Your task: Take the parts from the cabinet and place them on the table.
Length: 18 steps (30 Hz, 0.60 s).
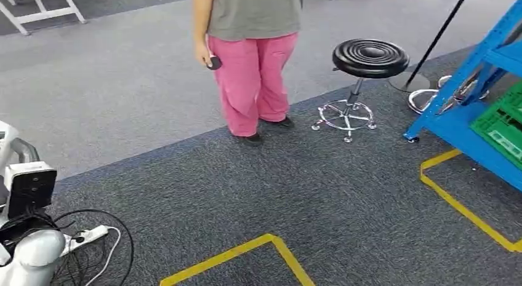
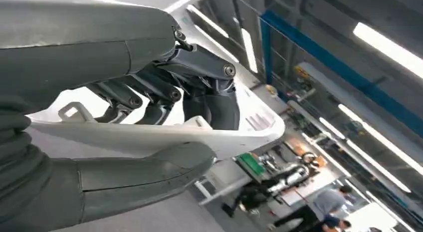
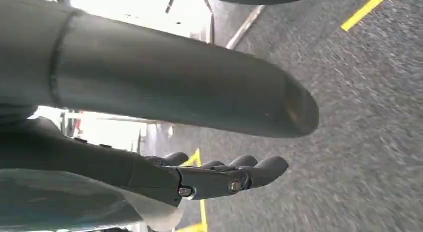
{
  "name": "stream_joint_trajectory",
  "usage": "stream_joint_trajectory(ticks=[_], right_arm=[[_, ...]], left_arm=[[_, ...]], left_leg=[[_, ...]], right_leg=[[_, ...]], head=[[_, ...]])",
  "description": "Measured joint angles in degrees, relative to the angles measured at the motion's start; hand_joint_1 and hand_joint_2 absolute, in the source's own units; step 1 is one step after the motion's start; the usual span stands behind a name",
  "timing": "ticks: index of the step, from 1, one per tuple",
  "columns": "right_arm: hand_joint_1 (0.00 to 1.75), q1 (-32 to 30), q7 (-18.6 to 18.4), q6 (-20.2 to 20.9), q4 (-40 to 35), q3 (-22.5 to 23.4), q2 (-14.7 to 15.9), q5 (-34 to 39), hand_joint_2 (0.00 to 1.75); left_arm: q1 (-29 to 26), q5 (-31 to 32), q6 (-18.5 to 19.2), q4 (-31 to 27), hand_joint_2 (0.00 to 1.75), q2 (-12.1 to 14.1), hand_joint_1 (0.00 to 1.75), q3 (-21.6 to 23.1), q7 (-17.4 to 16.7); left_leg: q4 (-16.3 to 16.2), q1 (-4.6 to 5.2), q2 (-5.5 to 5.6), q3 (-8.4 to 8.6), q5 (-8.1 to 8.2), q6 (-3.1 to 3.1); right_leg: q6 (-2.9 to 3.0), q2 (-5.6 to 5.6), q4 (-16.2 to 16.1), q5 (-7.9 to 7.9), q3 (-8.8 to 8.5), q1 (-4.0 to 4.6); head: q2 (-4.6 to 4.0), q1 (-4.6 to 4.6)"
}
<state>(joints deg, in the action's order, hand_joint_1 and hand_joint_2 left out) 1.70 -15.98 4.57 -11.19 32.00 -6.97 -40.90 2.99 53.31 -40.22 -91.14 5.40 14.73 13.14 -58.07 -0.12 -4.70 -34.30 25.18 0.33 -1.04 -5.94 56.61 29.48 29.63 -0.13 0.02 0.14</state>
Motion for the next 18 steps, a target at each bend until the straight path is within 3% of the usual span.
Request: stream_joint_trajectory(ticks=[3, 4, 5, 6, 8, 9, 10, 11, 12, 13, 14, 15, 18], right_arm=[[0.00, 0.09, 2.19, -0.55, -0.02, 0.31, 0.00, 0.24, 0.00], [0.00, 0.11, 2.48, -0.55, -0.07, 0.39, 0.00, 0.28, 0.00], [0.00, 0.19, 2.52, -0.61, -0.07, 0.53, 0.00, 0.28, 0.00], [0.00, 0.08, 2.72, -0.63, -0.07, 0.57, 0.00, 0.28, 0.00], [0.00, -0.19, 2.74, -0.61, -0.04, 0.63, 0.00, 0.31, 0.00], [0.00, -0.39, 2.76, -0.61, -0.02, 0.66, 0.00, 0.31, 0.00], [0.00, -0.47, 2.76, -0.63, -0.04, 0.72, 0.00, 0.31, 0.00], [0.00, -0.46, 2.76, -0.68, -0.04, 0.81, 0.00, 0.31, 0.00], [0.00, -0.45, 2.76, -0.72, -0.04, 0.90, 0.00, 0.31, 0.00], [0.00, -0.44, 2.76, -0.72, -0.04, 0.96, 0.00, 0.31, 0.00], [0.00, -0.50, 2.83, -0.72, -0.04, 1.01, 0.00, 0.31, 0.00], [0.00, -0.49, 2.83, -0.74, -0.02, 1.03, 0.00, 0.33, 0.00], [0.00, -0.35, 2.78, -0.74, -0.04, 1.07, 0.00, 0.33, 0.00]], left_arm=[[-0.65, 0.07, -0.02, -0.02, 1.75, 0.11, 1.75, -0.02, 0.00], [-0.79, 0.07, -0.02, -0.11, 1.75, 0.09, 1.75, -0.02, 0.00], [-0.69, 0.04, -0.18, -0.13, 1.75, 0.04, 1.75, -0.04, 0.00], [-0.68, 0.07, -0.09, -0.13, 1.75, 0.04, 1.75, -0.04, 0.00], [-0.78, 0.11, -0.09, -0.13, 1.75, 0.04, 1.75, -0.04, 0.00], [-0.90, 0.11, -0.09, -0.13, 1.75, 0.00, 1.75, -0.04, 0.00], [-1.08, 0.11, -0.09, -0.13, 1.75, -0.02, 1.75, -0.04, 0.00], [-1.10, 0.11, -0.07, -0.13, 1.75, -0.02, 1.75, -0.07, 0.00], [-1.10, 0.11, -0.09, -0.13, 1.75, -0.02, 1.75, -0.07, 0.00], [-1.10, 0.11, -0.09, -0.13, 1.75, -0.05, 1.75, -0.07, 0.00], [-1.07, 0.11, -0.09, -0.13, 1.75, -0.05, 1.75, -0.07, 0.00], [-0.94, 0.11, -0.09, -0.13, 1.75, -0.05, 1.75, -0.04, 0.00], [-1.41, 0.11, -0.09, -0.13, 1.75, 0.00, 1.75, -0.07, 0.00]], left_leg=[[0.19, 0.34, 2.10, -0.29, 0.06, -1.03], [0.76, -0.25, 2.85, 0.18, -0.30, -1.58], [0.82, -0.26, 3.36, 0.23, -0.34, -1.92], [0.82, -0.26, 4.06, 0.12, -0.38, -2.22], [0.78, -0.12, 5.68, -0.01, -0.35, -2.45], [0.76, -0.04, 6.61, 0.01, -0.35, -2.45], [0.74, -0.01, 7.56, 0.10, -0.34, -2.44], [0.68, -0.02, 8.50, 0.16, -0.34, -2.43], [0.59, -0.05, 9.35, 0.26, -0.29, -2.36], [0.49, -0.12, 10.18, 0.34, -0.17, -2.15], [0.28, -0.17, 10.77, 0.14, -0.05, -1.89], [-0.16, -0.03, 11.54, -0.27, 0.03, -1.57], [0.36, -0.64, 13.81, -0.79, -0.66, -0.22]], right_leg=[[-0.87, -2.16, -0.46, 0.30, -0.85, -0.05], [-1.34, -1.49, -0.32, 0.94, -0.37, -0.39], [-1.38, 1.98, 1.66, 2.39, 0.09, -0.44], [-1.36, 4.53, 6.26, 4.74, 2.17, -0.49], [-1.40, 5.83, 16.18, 8.62, 7.33, -0.48], [-1.42, 5.89, 18.76, 8.89, 8.99, -0.46], [-1.36, 5.91, 18.38, 7.59, 9.32, -0.45], [-1.24, 6.01, 15.26, 5.01, 8.36, -0.46], [-1.08, 6.45, 10.36, 1.98, 6.40, -0.51], [-0.86, 8.22, 4.37, -1.11, 3.86, -0.64], [-0.67, 12.21, 1.54, -1.17, 2.67, -0.98], [-0.77, 12.50, 0.30, -0.90, 2.14, -1.24], [-0.31, 10.44, 0.70, -1.03, 1.71, -0.65]], head=[[0.00, 0.15], [0.00, 0.06], [0.00, -0.20], [0.00, -0.49], [0.00, -0.57], [0.00, -0.62], [0.00, -0.55], [0.00, -0.62], [0.00, -0.59], [0.00, -0.62], [0.00, -0.57], [0.00, -0.48], [0.00, -0.51]])
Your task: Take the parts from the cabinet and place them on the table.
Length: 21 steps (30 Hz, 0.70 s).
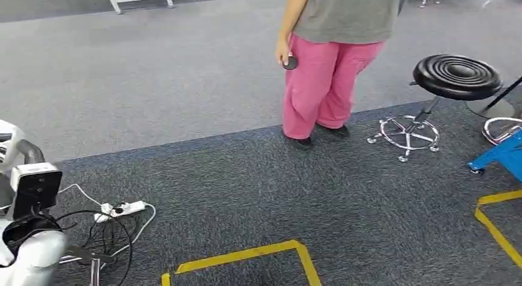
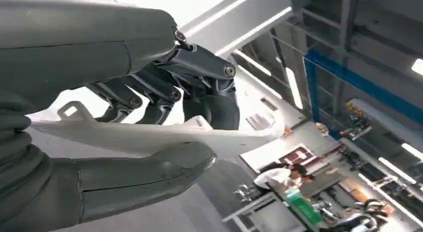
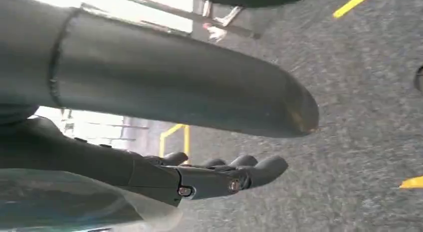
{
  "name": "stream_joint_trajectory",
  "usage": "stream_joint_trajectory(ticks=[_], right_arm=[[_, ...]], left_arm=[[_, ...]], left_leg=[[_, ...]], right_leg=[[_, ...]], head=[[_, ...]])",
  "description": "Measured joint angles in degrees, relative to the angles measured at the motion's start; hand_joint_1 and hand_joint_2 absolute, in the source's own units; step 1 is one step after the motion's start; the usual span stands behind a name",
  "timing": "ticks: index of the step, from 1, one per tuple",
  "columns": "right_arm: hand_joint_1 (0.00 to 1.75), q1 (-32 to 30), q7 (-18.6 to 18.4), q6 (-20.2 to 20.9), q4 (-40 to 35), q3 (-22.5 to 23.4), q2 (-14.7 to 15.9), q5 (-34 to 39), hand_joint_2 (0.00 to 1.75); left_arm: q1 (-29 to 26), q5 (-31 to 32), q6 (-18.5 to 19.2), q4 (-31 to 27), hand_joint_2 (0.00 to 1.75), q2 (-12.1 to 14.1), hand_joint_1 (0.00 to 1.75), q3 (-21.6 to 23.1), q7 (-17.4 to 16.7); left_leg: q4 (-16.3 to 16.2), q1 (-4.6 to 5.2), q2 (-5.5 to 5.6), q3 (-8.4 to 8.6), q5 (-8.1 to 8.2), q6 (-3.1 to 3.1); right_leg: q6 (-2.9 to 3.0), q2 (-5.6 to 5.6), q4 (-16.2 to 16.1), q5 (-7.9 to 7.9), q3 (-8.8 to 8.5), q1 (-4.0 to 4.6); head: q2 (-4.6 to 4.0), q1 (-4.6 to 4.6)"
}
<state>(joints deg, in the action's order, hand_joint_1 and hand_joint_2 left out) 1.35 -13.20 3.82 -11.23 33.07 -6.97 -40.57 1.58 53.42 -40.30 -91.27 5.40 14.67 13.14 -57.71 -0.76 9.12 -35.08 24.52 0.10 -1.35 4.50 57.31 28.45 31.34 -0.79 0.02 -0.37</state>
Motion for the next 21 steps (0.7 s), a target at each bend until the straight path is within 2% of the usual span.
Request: stream_joint_trajectory(ticks=[1, 2, 3, 4, 5, 6, 7, 8, 9, 10, 11, 12, 15, 16, 17, 18, 19, 20, 21], right_arm=[[0.00, 0.06, 0.31, -0.07, 0.00, 0.00, -0.15, -0.02, 0.00], [0.00, -0.02, 1.82, -0.55, -0.04, 0.00, -0.15, -0.06, 0.00], [0.00, -0.15, 4.64, -1.26, -0.09, 0.00, -0.15, -0.13, 0.00], [0.00, -0.32, 7.60, -1.75, -0.09, 0.02, -0.15, -0.15, 0.00], [0.00, -0.42, 10.81, -2.10, -0.09, 0.02, -0.15, -0.09, 0.00], [0.00, -0.44, 13.69, -2.38, -0.09, 0.02, -0.15, -0.06, 0.00], [0.00, -0.47, 15.99, -2.62, -0.09, 0.02, -0.15, -0.09, 0.00], [0.00, -0.46, 18.28, -2.67, -0.09, 0.02, -0.15, -0.11, 0.00], [0.00, -0.45, 20.01, -2.75, -0.09, 0.02, -0.17, -0.26, 0.00], [0.00, -0.45, 21.30, -2.78, -0.09, 0.02, -0.17, -0.37, 0.00], [0.00, -0.44, 22.36, -2.86, -0.09, 0.02, -0.17, -0.52, 0.00], [0.00, -0.42, 23.32, -3.15, -0.09, 0.02, -0.17, -0.61, 0.00], [0.00, -0.34, 25.53, -4.07, -0.09, 0.00, -0.17, -0.98, 0.00], [0.00, -0.25, 26.40, -4.74, -0.13, -0.02, -0.17, -1.26, 0.00], [0.00, -0.20, 27.04, -5.27, -0.15, -0.04, -0.17, -1.38, 0.00], [0.00, -0.16, 27.92, -5.93, -0.20, -0.04, -0.18, -1.48, 0.00], [0.00, -0.14, 28.65, -6.27, -0.17, -0.07, -0.20, -1.62, 0.00], [0.00, -0.25, 29.25, -6.67, -0.17, -0.07, -0.20, -1.62, 0.00], [0.00, -0.41, 29.99, -7.15, -0.20, -0.07, -0.20, -1.62, 0.00]], left_arm=[[-0.12, 0.02, 0.00, 0.00, 1.75, 0.07, 1.75, 0.00, 0.00], [-0.11, 0.22, -0.02, -0.04, 1.75, 0.07, 1.75, -0.04, 0.00], [-0.10, 0.57, -0.02, -0.09, 1.75, 0.09, 1.75, -0.11, -0.02], [-0.44, 0.74, -0.02, -0.31, 1.75, 0.07, 1.75, -0.17, -0.02], [-1.27, 1.03, -0.02, -0.61, 1.75, 0.09, 1.75, -0.31, -0.07], [-2.33, 1.05, -0.02, -1.05, 1.75, 0.09, 1.75, -0.70, 0.02], [-3.51, 1.05, -0.02, -1.61, 1.75, 0.09, 1.75, -1.26, 0.31], [-4.57, 1.05, -0.02, -2.16, 1.75, 0.07, 1.75, -1.77, 0.76], [-5.42, 1.07, -0.02, -2.77, 1.75, 0.05, 1.75, -2.23, 1.16], [-6.02, 1.14, -0.02, -3.32, 1.75, 0.00, 1.75, -2.65, 1.38], [-6.46, 1.22, -0.02, -3.95, 1.75, -0.06, 1.75, -3.04, 1.44], [-6.64, 1.38, 0.00, -4.37, 1.75, -0.11, 1.75, -3.26, 1.44], [-8.09, 1.90, -0.02, -5.49, 1.75, -0.22, 1.75, -4.07, 1.29], [-8.52, 2.12, -0.02, -6.09, 1.75, -0.31, 1.75, -4.44, 1.16], [-8.82, 2.21, -0.02, -6.56, 1.75, -0.46, 1.75, -4.55, 1.05], [-8.82, 2.32, -0.04, -7.02, 1.75, -0.48, 1.75, -4.66, 1.03], [-8.95, 2.47, -0.04, -7.23, 1.75, -0.59, 1.75, -4.66, 1.03], [-9.22, 2.51, -0.02, -7.43, 1.75, -0.76, 1.75, -4.66, 0.94], [-9.51, 2.62, -0.02, -7.63, 1.75, -0.87, 1.75, -4.79, 0.81]], left_leg=[[-0.42, 0.03, -0.79, -0.16, 0.31, 0.16], [-1.85, 0.51, -4.58, -0.69, 1.34, 0.33], [-5.33, 0.49, -6.89, -2.31, 3.42, 0.62], [-9.72, 0.33, -7.90, -4.39, 5.57, 0.84], [-14.82, 0.16, -8.39, -6.76, 7.70, 1.04], [-17.96, 0.03, -8.53, -8.27, 8.56, 1.20], [-18.06, -0.03, -8.57, -8.26, 7.94, 1.27], [-15.90, -0.05, -8.66, -7.07, 6.29, 1.27], [-11.29, -0.02, -8.91, -4.64, 3.82, 1.14], [-5.94, 0.07, -9.68, -1.73, 1.45, 0.92], [-1.35, 0.37, -11.97, 0.64, 0.45, 0.52], [-0.34, 1.11, -12.95, 1.18, 1.24, 0.07], [-0.56, 1.23, -11.36, 0.73, 1.35, -0.78], [0.03, 1.01, -10.70, 1.12, 1.11, -1.24], [0.34, 0.75, -10.41, 1.40, 0.95, -1.53], [0.37, 0.64, -10.00, 1.41, 0.98, -1.99], [0.36, 0.65, -9.61, 1.39, 1.03, -2.26], [0.36, 0.71, -9.10, 1.39, 1.09, -2.36], [0.33, 0.77, -8.53, 1.40, 1.13, -2.41]], right_leg=[[0.56, -1.12, -0.65, -0.36, -0.35, -0.53], [0.93, -1.89, -0.77, -0.31, -0.58, -0.40], [1.33, -2.74, -0.77, -0.22, -0.66, -0.27], [1.51, -3.62, -0.75, -0.09, -0.73, -0.13], [1.66, -4.53, -0.74, 0.04, -0.78, -0.03], [1.65, -5.25, -0.73, 0.17, -0.81, 0.01], [1.58, -5.88, -0.72, 0.31, -0.95, 0.03], [1.48, -6.47, -0.72, 0.48, -1.12, 0.04], [1.30, -7.11, -0.72, 0.71, -1.45, 0.06], [1.10, -7.72, -0.72, 0.99, -1.84, 0.07], [0.85, -8.19, -0.72, 1.27, -2.20, 0.16], [0.35, -8.80, -0.52, 1.60, -2.14, 0.63], [-0.23, -10.28, -0.99, 1.80, -2.65, 0.59], [-0.74, -10.79, -1.00, 2.14, -2.92, 0.62], [-0.98, -8.73, -0.10, 3.00, -2.31, 0.32], [-0.94, -6.35, 3.09, 5.00, -0.91, 0.26], [-0.98, -5.33, 7.64, 7.05, 1.32, 0.20], [-1.04, -4.86, 12.50, 8.92, 3.86, 0.17], [-1.10, -4.66, 16.58, 10.05, 6.20, 0.19]], head=[[0.00, 0.05], [0.00, 0.16], [0.00, 0.51], [0.00, 0.46], [0.00, 0.48], [0.00, 0.46], [0.00, 0.50], [0.00, 0.50], [0.00, 0.50], [0.00, 0.48], [0.00, 0.50], [0.00, 0.55], [0.00, 0.39], [0.00, 0.52], [0.00, 0.33], [0.00, 0.09], [0.00, -0.13], [0.00, -0.11], [0.00, -0.11]])
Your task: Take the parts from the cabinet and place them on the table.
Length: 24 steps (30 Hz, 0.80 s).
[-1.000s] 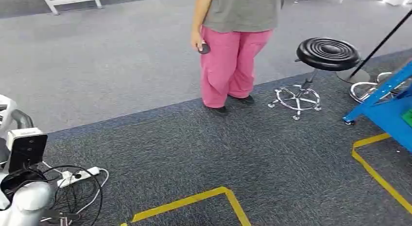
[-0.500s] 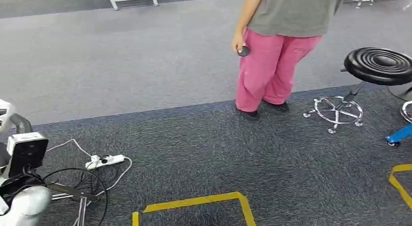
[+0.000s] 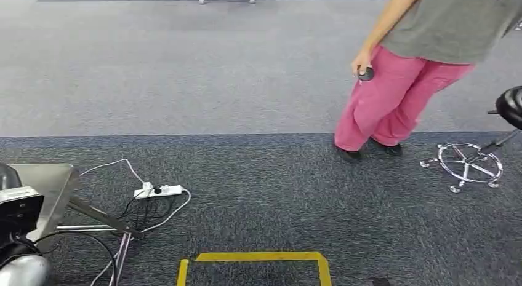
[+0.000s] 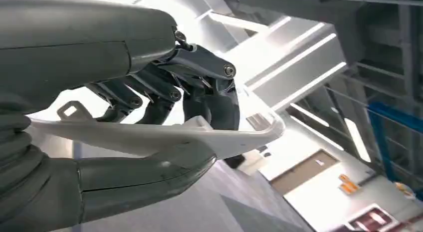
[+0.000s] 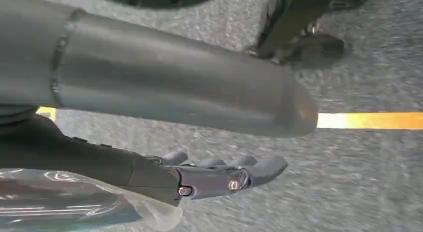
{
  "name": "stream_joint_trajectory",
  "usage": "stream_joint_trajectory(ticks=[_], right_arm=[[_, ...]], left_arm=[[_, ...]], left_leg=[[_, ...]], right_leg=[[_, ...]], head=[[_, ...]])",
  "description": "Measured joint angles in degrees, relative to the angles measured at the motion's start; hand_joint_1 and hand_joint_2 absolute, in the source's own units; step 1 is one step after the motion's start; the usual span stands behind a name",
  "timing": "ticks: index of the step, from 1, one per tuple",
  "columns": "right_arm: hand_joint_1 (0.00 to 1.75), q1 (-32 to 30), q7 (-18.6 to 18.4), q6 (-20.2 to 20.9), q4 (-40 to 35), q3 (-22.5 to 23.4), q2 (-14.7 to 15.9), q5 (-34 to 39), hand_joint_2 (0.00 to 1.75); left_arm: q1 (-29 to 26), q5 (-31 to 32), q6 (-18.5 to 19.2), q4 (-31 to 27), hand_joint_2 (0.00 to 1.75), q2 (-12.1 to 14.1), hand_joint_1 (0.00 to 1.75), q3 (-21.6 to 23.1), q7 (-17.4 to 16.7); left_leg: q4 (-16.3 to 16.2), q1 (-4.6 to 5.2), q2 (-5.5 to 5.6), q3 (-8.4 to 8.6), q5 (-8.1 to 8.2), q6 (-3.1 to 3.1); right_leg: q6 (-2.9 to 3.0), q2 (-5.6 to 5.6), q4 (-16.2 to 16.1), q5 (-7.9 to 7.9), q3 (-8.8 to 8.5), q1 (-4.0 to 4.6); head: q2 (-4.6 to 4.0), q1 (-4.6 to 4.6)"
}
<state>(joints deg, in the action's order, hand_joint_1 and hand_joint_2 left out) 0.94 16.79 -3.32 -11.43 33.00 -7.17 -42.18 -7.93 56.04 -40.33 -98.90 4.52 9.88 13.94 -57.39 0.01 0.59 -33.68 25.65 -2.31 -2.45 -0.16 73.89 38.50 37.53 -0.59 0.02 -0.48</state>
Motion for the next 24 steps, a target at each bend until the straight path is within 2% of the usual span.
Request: stream_joint_trajectory(ticks=[1, 2, 3, 4, 5, 6, 7, 9, 10, 11, 12, 13, 15, 16, 17, 18, 20, 21, 22, 23, 24], right_arm=[[0.00, -0.08, 0.66, -0.42, 0.00, 0.02, 0.00, 0.02, 0.00], [0.00, -0.07, 1.46, -0.87, -0.02, 0.04, 0.00, 0.07, 0.00], [0.00, 0.02, 2.08, -1.11, -0.11, 0.04, 0.00, 0.18, 0.00], [0.00, 0.11, 2.71, -1.31, -0.22, 0.04, 0.00, 0.28, 0.00], [0.00, 0.19, 3.17, -1.44, -0.28, 0.07, 0.00, 0.35, 0.00], [0.00, 0.36, 3.67, -1.48, -0.28, 0.04, -0.02, 0.37, 0.00], [0.00, 0.50, 4.11, -1.59, -0.31, 0.07, -0.09, 0.46, 0.00], [0.00, 0.55, 4.76, -1.81, -0.39, 0.09, -0.09, 0.63, 0.00], [0.00, 0.65, 5.00, -1.94, -0.42, 0.09, -0.18, 0.74, 0.00], [0.00, 0.76, 5.18, -2.01, -0.42, 0.11, -0.37, 0.77, 0.00], [0.00, 0.78, 5.33, -2.23, -0.52, 0.15, -0.35, 0.81, 0.00], [0.00, 0.76, 5.31, -2.38, -0.70, 0.22, -0.37, 0.79, 0.00], [0.00, 0.72, 3.84, -2.73, -0.72, 0.33, -0.35, 0.15, 0.00], [0.00, 0.72, 1.89, -2.91, -0.72, 0.33, -0.37, -0.44, 0.00], [0.00, 0.71, -0.77, -2.99, -0.70, 0.33, -0.37, -1.05, 0.00], [0.00, 0.75, -3.32, -3.01, -0.68, 0.31, -0.35, -1.40, 0.00], [0.00, 0.79, -10.60, -2.63, -0.53, 0.33, -0.35, -2.14, 0.00], [0.00, 0.73, -15.52, -2.05, -0.30, 0.33, -0.35, -2.30, 0.00], [0.00, 0.77, -21.90, -0.58, -0.15, 0.37, -0.33, -2.58, 0.00], [0.00, 1.06, -27.56, 0.95, -0.15, 0.42, -0.31, -2.73, 0.00], [0.00, 1.18, -31.58, 2.32, -0.15, 0.44, -0.31, -2.89, 0.00]], left_arm=[[-0.33, 0.07, 0.00, -0.09, 1.75, -0.02, 1.75, -0.17, -0.13], [-0.65, 0.13, 0.00, -0.24, 1.75, -0.04, 1.75, -0.28, -0.20], [-0.85, 0.22, 0.00, -0.46, 1.75, -0.04, 1.75, -0.42, -0.28], [-0.92, 0.24, 0.00, -0.68, 1.75, -0.07, 1.75, -0.55, -0.35], [-0.97, 0.28, 0.00, -0.90, 1.75, -0.09, 1.75, -0.66, -0.46], [-1.01, 0.33, -0.02, -1.14, 1.75, -0.09, 1.75, -0.79, -0.59], [-1.14, 0.42, 0.00, -1.40, 1.75, -0.11, 1.75, -0.83, -0.70], [-1.60, 0.48, 0.00, -1.77, 1.75, -0.15, 1.75, -1.03, -0.76], [-1.81, 0.48, 0.00, -1.90, 1.75, -0.15, 1.75, -1.09, -0.81], [-1.95, 0.48, 0.00, -2.03, 1.75, -0.15, 1.75, -1.14, -0.81], [-1.92, 0.50, 0.00, -2.23, 1.75, -0.11, 1.75, -1.16, -0.81], [-1.90, 0.52, 0.00, -2.38, 1.75, -0.11, 1.75, -1.18, -0.81], [-2.02, 0.55, 0.00, -2.40, 1.75, -0.13, 1.75, -1.16, -0.81], [-2.01, 0.52, 0.00, -2.40, 1.75, -0.13, 1.75, -1.16, -0.90], [-2.00, 0.46, 0.02, -2.40, 1.75, -0.13, 1.75, -1.16, -0.94], [-1.94, 0.39, 0.02, -2.40, 1.75, -0.13, 1.75, -1.16, -0.98], [-1.31, 0.18, 0.02, -2.30, 1.75, -0.11, 1.75, -1.11, -0.98], [-0.28, 0.00, 0.02, -2.03, 1.75, -0.11, 1.75, -1.05, -0.98], [1.74, -0.26, 0.13, -0.92, 1.75, -0.17, 1.75, -0.62, -1.03], [3.74, -0.28, 0.15, 0.25, 1.75, -0.17, 1.75, -0.06, -1.33], [4.81, -0.24, 0.17, 1.16, 1.75, -0.17, 1.75, 0.55, -1.71]], left_leg=[[-0.01, 0.01, 0.59, 0.06, 0.01, 0.01], [-0.03, 0.00, 1.22, 0.13, 0.02, 0.03], [-0.07, -0.06, 1.77, 0.22, 0.07, 0.10], [-0.19, -0.13, 2.34, 0.33, 0.17, 0.26], [-0.42, -0.22, 2.75, 0.36, 0.36, 0.55], [-0.86, 0.13, 3.20, 0.08, 0.59, 0.94], [-0.95, 0.01, 3.64, -0.21, 0.49, 1.21], [-0.70, -0.31, 4.32, -0.33, 0.12, 1.93], [-0.75, -0.32, 4.64, -0.34, 0.15, 2.18], [-1.35, -0.36, 3.46, -0.54, 0.74, 2.35], [-3.44, -0.21, 1.54, -1.42, 2.26, 2.65], [-7.22, -0.27, 0.68, -3.14, 4.37, 2.90], [-16.90, -0.48, 0.10, -7.66, 8.35, 3.22], [-18.92, -0.54, 0.10, -8.67, 8.53, 3.30], [-18.17, -0.56, 0.08, -8.28, 7.47, 3.29], [-15.45, -0.56, 0.05, -6.96, 5.52, 3.22], [-5.76, -0.53, -0.80, -2.00, 0.47, 2.87], [-2.91, -0.23, -2.21, -0.40, 0.29, 2.63], [-1.41, 0.12, -2.20, 0.23, 0.92, 2.21], [-1.53, 0.18, -2.02, -0.22, 1.11, 1.79], [-1.50, 0.32, -1.64, -0.36, 1.16, 1.63]], right_leg=[[-0.03, 0.05, 1.37, -0.42, 1.16, 0.00], [0.01, 0.06, -0.25, -2.33, 0.94, -0.02], [0.05, 0.09, -4.00, -4.96, -0.43, -0.07], [0.12, 0.46, -9.51, -8.08, -2.79, -0.17], [0.14, 1.69, -14.28, -10.31, -4.93, -0.34], [0.11, 3.34, -16.11, -9.38, -5.78, -0.34], [0.37, 2.97, -16.22, -9.35, -6.32, -0.42], [0.93, 2.40, -16.20, -9.45, -6.34, -0.02], [1.29, 2.04, -16.48, -9.67, -6.44, -0.16], [1.67, 1.50, -16.78, -9.90, -6.63, -0.40], [2.00, 1.13, -16.83, -9.82, -6.75, -0.36], [2.26, 0.65, -16.83, -9.75, -6.76, -0.26], [2.54, -0.47, -16.81, -9.56, -6.79, -0.06], [2.55, -1.03, -16.80, -9.47, -6.83, 0.00], [2.53, -1.44, -16.80, -9.39, -6.93, 0.03], [2.50, -1.86, -16.80, -9.26, -7.05, 0.05], [2.14, -2.63, -16.80, -8.89, -7.63, 0.06], [1.82, -2.93, -16.79, -8.68, -7.58, 0.27], [1.41, -3.38, -16.53, -8.45, -7.21, 0.56], [1.22, -3.90, -16.57, -8.52, -7.37, 0.60], [1.02, -4.30, -16.64, -8.54, -7.42, 0.49]], head=[[0.00, -0.02], [0.00, 0.00], [0.00, -0.02], [0.00, -0.02], [0.00, -0.07], [0.00, -0.13], [0.00, 0.00], [0.00, -0.06], [0.00, -0.07], [0.00, -0.04], [0.00, 0.33], [0.00, 0.33], [0.00, 0.35], [0.00, 0.33], [0.00, 0.33], [0.00, 0.35], [0.00, 0.35], [0.00, 0.35], [0.00, 0.35], [0.00, 0.20], [0.00, 0.20]])
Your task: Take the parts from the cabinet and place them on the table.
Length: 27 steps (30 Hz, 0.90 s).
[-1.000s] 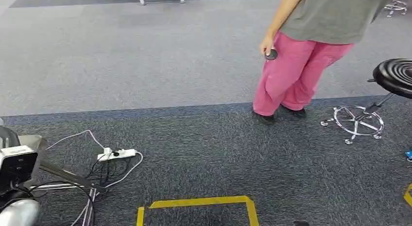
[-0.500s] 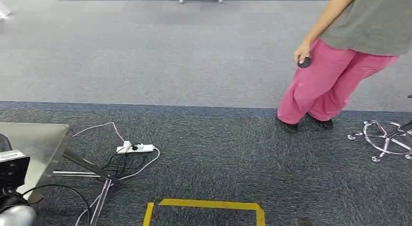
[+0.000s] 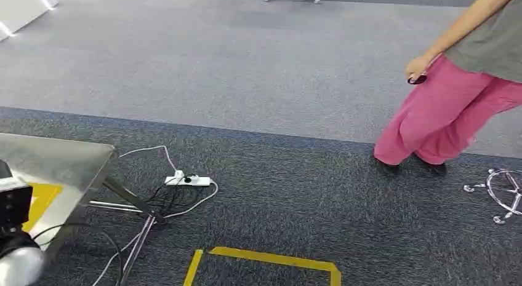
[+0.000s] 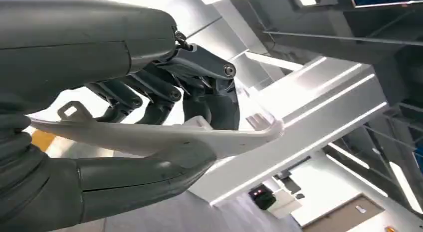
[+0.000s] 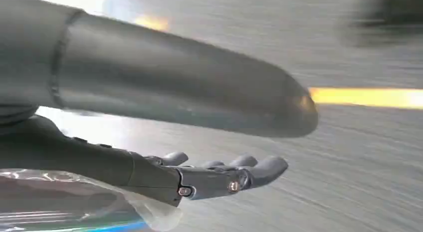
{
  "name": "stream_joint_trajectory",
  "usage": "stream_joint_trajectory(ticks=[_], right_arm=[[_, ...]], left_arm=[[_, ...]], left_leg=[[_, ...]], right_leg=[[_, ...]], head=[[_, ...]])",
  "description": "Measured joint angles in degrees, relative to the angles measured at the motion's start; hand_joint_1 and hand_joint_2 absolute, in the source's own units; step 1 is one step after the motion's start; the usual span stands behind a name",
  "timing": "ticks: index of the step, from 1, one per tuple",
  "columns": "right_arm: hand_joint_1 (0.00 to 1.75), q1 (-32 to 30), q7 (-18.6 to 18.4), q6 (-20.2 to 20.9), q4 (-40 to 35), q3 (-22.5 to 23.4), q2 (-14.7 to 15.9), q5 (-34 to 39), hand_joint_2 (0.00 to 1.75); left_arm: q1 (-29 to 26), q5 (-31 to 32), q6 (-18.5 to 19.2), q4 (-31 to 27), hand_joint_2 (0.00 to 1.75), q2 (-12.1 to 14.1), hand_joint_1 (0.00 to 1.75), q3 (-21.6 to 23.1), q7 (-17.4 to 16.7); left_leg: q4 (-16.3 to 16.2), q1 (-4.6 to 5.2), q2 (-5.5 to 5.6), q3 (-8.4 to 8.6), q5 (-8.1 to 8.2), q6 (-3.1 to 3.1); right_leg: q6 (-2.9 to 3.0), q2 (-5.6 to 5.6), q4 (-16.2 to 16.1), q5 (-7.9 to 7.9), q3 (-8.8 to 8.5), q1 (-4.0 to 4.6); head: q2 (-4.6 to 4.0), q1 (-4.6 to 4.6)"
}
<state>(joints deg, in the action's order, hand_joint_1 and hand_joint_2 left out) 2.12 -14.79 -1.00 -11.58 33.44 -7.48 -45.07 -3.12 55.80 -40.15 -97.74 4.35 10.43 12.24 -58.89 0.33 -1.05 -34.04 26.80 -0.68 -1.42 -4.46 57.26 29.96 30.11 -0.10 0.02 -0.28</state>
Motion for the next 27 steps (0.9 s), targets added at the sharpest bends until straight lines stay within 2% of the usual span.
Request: stream_joint_trajectory(ticks=[1, 2, 3, 4, 6, 7, 8, 9, 10, 11, 12, 13, 16, 17, 18, 19, 20, 21, 22, 23, 24, 26, 27], right_arm=[[0.00, -0.01, -2.49, 0.70, 0.02, 0.00, 0.00, -0.18, 0.00], [0.00, -0.06, -3.33, 1.07, 0.00, 0.02, 0.00, -0.24, 0.00], [0.00, -0.08, -3.74, 1.32, 0.02, 0.02, 0.00, -0.26, 0.00], [0.00, -0.13, -3.94, 1.55, 0.07, 0.02, -0.02, -0.26, 0.00], [0.00, -0.21, -4.60, 1.66, 0.11, 0.04, 0.04, -0.33, 0.00], [0.00, -0.36, -5.14, 1.96, 0.11, 0.09, 0.04, -0.33, 0.00], [0.00, -0.51, -5.63, 2.29, 0.11, 0.13, 0.07, -0.35, 0.00], [0.00, -0.58, -5.97, 2.42, 0.11, 0.17, 0.07, -0.37, 0.00], [0.00, -0.57, -6.26, 2.59, 0.09, 0.26, 0.09, -0.41, 0.00], [0.00, -0.50, -6.32, 2.62, 0.09, 0.39, 0.22, -0.41, 0.00], [0.00, -0.39, -6.37, 2.66, 0.11, 0.48, 0.24, -0.44, 0.00], [0.00, -0.32, -6.41, 2.77, 0.15, 0.48, 0.22, -0.41, 0.00], [0.00, -0.44, -6.50, 2.79, 0.17, 0.57, 0.22, -0.46, 0.00], [0.00, -0.37, -6.48, 2.79, 0.15, 0.57, 0.22, -0.48, 0.00], [0.00, -0.33, -6.50, 2.77, 0.15, 0.59, 0.24, -0.48, 0.00], [0.00, -0.35, -6.48, 2.77, 0.15, 0.63, 0.24, -0.52, 0.00], [0.00, -0.37, -6.48, 2.77, 0.15, 0.68, 0.26, -0.52, 0.00], [0.00, -0.39, -6.48, 2.77, 0.15, 0.72, 0.26, -0.50, 0.00], [0.00, -0.40, -6.37, 2.75, 0.15, 0.79, 0.26, -0.48, 0.00], [0.00, -0.47, -6.17, 2.59, 0.15, 0.85, 0.26, -0.46, 0.00], [0.00, -0.48, -5.84, 2.47, 0.15, 0.94, 0.26, -0.39, 0.00], [0.00, -0.38, -5.43, 2.22, 0.15, 0.96, 0.24, -0.39, 0.00], [0.00, -0.35, -5.30, 2.14, 0.15, 0.96, 0.24, -0.41, 0.00]], left_arm=[[0.65, 0.04, 0.02, 0.65, 1.75, 0.04, 1.75, 0.44, -0.20], [1.27, 0.09, 0.02, 1.00, 1.75, 0.02, 1.75, 0.92, -0.33], [2.11, 0.09, -0.02, 1.46, 1.75, 0.00, 1.75, 1.24, -0.44], [3.11, 0.11, 0.02, 1.99, 1.75, 0.00, 1.75, 1.57, -0.46], [3.73, 0.11, 0.02, 2.84, 1.75, 0.00, 1.75, 2.18, -0.46], [3.83, 0.09, 0.02, 3.15, 1.75, 0.00, 1.75, 2.45, -0.46], [4.02, 0.02, 0.02, 3.49, 1.75, 0.00, 1.75, 2.75, -0.46], [4.23, -0.04, 0.02, 3.75, 1.75, -0.02, 1.75, 2.92, -0.46], [4.67, -0.09, 0.02, 4.13, 1.75, -0.04, 1.75, 3.21, -0.48], [4.93, -0.09, 0.02, 4.30, 1.75, -0.04, 1.75, 3.32, -0.48], [5.14, -0.09, 0.02, 4.46, 1.75, -0.07, 1.75, 3.41, -0.48], [5.48, -0.09, 0.02, 4.63, 1.75, -0.04, 1.75, 3.56, -0.48], [5.62, -0.09, 0.04, 5.02, 1.75, -0.02, 1.75, 4.11, -0.48], [5.70, -0.11, 0.02, 5.11, 1.75, 0.02, 1.75, 4.13, -0.48], [5.77, -0.11, 0.02, 5.18, 1.75, 0.07, 1.75, 4.17, -0.48], [6.01, -0.13, 0.02, 5.26, 1.75, 0.15, 1.75, 4.22, -0.48], [6.18, -0.13, 0.02, 5.37, 1.75, 0.20, 1.75, 4.24, -0.48], [6.20, -0.15, 0.02, 5.55, 1.75, 0.22, 1.75, 4.26, -0.48], [6.20, -0.28, 0.02, 5.77, 1.75, 0.24, 1.75, 4.28, -0.55], [6.20, -0.44, 0.02, 5.94, 1.75, 0.28, 1.75, 4.32, -0.68], [6.22, -0.72, 0.02, 6.09, 1.75, 0.35, 1.75, 4.37, -0.81], [6.44, -0.79, 0.02, 6.27, 1.75, 0.53, 1.75, 4.65, -1.00], [6.62, -0.79, 0.02, 6.27, 1.75, 0.61, 1.75, 4.72, -1.00]], left_leg=[[0.22, 0.07, 0.27, 0.02, -0.07, -0.35], [0.97, -0.46, 0.46, 0.53, -0.42, -0.89], [1.05, -0.45, 0.50, 0.68, -0.42, -1.10], [1.03, -0.44, 0.59, 0.61, -0.42, -1.44], [1.02, -0.27, 0.86, 0.61, -0.29, -1.70], [0.99, -0.23, 1.20, 0.63, -0.27, -1.74], [0.97, -0.22, 1.57, 0.69, -0.25, -1.74], [0.97, -0.23, 1.90, 0.73, -0.23, -1.71], [0.88, -0.28, 2.54, 0.88, -0.16, -1.61], [0.81, -0.34, 2.93, 1.04, -0.01, -1.38], [0.72, -0.36, 3.10, 0.99, 0.15, -1.12], [0.25, -0.04, 3.50, 0.60, 0.21, -0.86], [0.80, -0.38, 4.30, 0.52, -0.26, -0.03], [0.55, -0.35, 4.35, 0.37, 0.10, 0.32], [-0.41, -0.35, 3.09, 0.11, 0.96, 0.56], [-3.52, -0.39, 2.25, -1.15, 2.87, 0.88], [-8.24, -0.56, 1.88, -3.29, 5.21, 1.14], [-13.25, -0.70, 1.74, -5.65, 7.28, 1.33], [-16.91, -0.80, 1.73, -7.42, 8.38, 1.49], [-17.58, -0.88, 1.72, -7.79, 7.96, 1.54], [-15.73, -0.89, 1.67, -6.90, 6.29, 1.55], [-5.59, -0.88, 1.07, -1.91, 0.91, 1.25], [-0.63, -0.78, -0.25, 0.52, -0.66, 0.93]], right_leg=[[-0.30, -0.26, -0.12, 0.03, -0.19, -0.04], [-0.75, 0.39, 0.19, 0.61, 0.42, -0.24], [-0.86, 2.44, 1.71, 1.63, 0.93, -0.23], [-0.89, 3.67, 5.57, 3.48, 2.85, -0.26], [-1.03, 4.35, 15.20, 7.21, 8.03, -0.30], [-1.06, 4.36, 18.35, 7.71, 10.01, -0.28], [-1.04, 4.36, 18.39, 6.69, 10.55, -0.28], [-0.99, 4.36, 16.99, 5.26, 10.15, -0.28], [-0.88, 4.44, 10.72, 1.19, 7.66, -0.32], [-0.75, 4.89, 4.85, -1.79, 5.02, -0.43], [-0.72, 6.54, 1.38, -2.13, 3.46, -0.58], [-0.66, 7.02, 0.35, -1.87, 2.50, -0.59], [0.04, 6.25, 0.64, -2.03, 2.62, -0.27], [0.57, 5.89, 0.02, -2.36, 2.39, -0.67], [0.93, 5.54, -0.18, -2.41, 2.16, -0.68], [1.38, 5.20, -0.21, -2.34, 2.05, -0.64], [1.56, 4.84, -0.21, -2.22, 2.01, -0.54], [1.63, 4.44, -0.21, -2.17, 1.99, -0.47], [1.69, 4.07, -0.20, -2.12, 1.98, -0.41], [1.66, 3.74, -0.19, -2.08, 1.90, -0.40], [1.66, 3.43, -0.19, -2.03, 1.81, -0.40], [1.39, 2.97, -0.18, -1.85, 1.40, -0.40], [1.16, 2.79, -0.19, -1.70, 1.23, -0.38]], head=[[0.00, 0.02], [0.00, 0.09], [0.00, -0.15], [0.00, -0.28], [0.00, -0.42], [0.00, -0.46], [0.00, -0.39], [0.00, -0.46], [0.00, -0.46], [0.00, -0.48], [0.00, -0.59], [0.00, -0.63], [0.00, -0.59], [0.00, -0.59], [0.00, -0.44], [0.00, -0.20], [0.00, -0.26], [0.00, -0.24], [0.00, -0.24], [0.00, -0.24], [0.00, -0.26], [0.00, -0.24], [0.00, -0.22]])
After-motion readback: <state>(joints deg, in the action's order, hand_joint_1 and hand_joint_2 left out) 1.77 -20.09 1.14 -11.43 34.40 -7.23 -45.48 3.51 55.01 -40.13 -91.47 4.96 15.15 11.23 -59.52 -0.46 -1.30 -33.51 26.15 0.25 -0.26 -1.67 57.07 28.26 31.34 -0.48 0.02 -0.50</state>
